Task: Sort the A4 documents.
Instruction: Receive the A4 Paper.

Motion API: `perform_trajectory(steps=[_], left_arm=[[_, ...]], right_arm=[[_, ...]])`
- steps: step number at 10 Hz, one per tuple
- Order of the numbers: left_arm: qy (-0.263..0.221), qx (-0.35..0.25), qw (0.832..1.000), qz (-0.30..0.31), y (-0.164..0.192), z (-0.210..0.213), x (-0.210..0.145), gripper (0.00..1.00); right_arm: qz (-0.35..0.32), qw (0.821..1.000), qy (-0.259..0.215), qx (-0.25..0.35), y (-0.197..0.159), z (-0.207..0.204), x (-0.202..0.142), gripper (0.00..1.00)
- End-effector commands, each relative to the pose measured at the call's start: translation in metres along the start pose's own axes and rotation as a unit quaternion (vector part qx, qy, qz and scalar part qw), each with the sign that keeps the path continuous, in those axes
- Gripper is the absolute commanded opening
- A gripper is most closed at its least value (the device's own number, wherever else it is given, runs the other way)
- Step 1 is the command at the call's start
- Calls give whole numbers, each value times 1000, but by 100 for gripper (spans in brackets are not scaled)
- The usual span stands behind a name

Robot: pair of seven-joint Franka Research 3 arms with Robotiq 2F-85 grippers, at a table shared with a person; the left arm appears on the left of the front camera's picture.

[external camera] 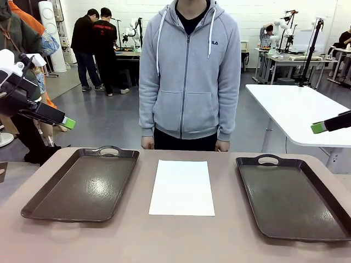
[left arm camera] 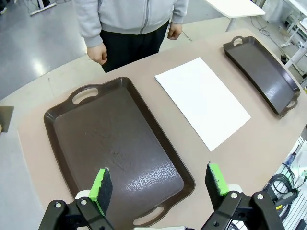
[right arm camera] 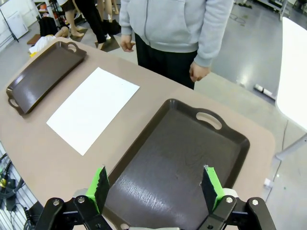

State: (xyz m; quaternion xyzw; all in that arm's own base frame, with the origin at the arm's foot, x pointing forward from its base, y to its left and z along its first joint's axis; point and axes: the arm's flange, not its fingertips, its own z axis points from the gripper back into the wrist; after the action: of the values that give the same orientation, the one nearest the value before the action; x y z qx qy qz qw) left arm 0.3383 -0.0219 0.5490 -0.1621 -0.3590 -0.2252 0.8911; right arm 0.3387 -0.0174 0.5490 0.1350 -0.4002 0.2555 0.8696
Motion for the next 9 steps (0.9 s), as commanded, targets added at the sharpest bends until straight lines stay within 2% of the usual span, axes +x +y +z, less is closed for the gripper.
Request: perform_trajectory(steps=[1, 9], left_arm=[[-3, -3, 1000, -1, 1, 1, 0, 100], [-3, -3, 1000, -1, 1, 1, 0, 100]], right_arm=[[0, 1000, -2, 2, 0, -1, 0, 100], [0, 1000, -2, 2, 0, -1, 0, 100]])
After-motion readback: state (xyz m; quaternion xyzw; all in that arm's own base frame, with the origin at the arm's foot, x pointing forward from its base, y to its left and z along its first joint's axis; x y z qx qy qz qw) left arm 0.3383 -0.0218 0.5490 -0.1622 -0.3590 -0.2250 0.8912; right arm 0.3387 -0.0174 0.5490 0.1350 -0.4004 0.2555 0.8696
